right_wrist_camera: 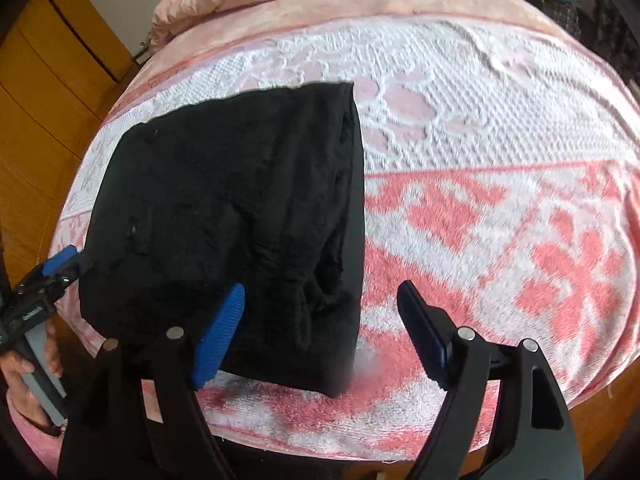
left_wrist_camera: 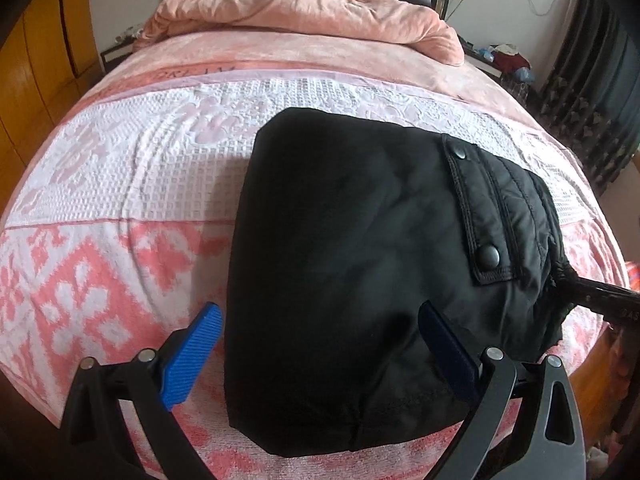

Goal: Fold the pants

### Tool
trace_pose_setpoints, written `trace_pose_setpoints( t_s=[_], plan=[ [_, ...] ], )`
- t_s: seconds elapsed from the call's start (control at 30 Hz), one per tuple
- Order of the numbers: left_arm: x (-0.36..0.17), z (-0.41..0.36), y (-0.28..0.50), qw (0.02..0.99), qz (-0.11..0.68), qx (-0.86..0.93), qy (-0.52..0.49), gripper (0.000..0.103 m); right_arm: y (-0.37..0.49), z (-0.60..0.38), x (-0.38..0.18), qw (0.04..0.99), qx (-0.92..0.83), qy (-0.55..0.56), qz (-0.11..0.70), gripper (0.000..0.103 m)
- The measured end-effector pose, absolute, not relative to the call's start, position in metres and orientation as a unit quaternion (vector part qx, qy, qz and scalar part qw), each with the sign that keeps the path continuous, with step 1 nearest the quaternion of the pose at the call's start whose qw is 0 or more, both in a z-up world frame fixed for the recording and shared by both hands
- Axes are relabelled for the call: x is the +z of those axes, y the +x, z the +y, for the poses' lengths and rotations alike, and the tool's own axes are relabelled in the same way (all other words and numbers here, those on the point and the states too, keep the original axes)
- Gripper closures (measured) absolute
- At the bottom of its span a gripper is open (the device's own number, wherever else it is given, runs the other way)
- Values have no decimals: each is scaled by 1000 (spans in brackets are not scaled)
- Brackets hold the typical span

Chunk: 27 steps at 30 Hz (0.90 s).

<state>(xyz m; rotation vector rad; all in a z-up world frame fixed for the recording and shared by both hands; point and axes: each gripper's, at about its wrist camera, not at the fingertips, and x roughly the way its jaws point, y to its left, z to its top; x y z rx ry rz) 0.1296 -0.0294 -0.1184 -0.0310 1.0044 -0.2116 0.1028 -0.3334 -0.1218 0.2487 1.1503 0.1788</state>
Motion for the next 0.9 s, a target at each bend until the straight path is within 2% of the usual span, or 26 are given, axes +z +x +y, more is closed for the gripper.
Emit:
trace_pose_setpoints(
  t_s=[0.2,0.47,0.9],
  plan=[
    [-118,9,149,850,496,-153,-90,4,107,-343,-118,827,112,150,531,23],
    [-151,66,184,776,545,-226,-224,4,125,-364,-128,799,167,210,538,20],
    [-199,44,206,686,595,-325,-265,4,141,-383,-188,691,268,353,571,19]
  ],
)
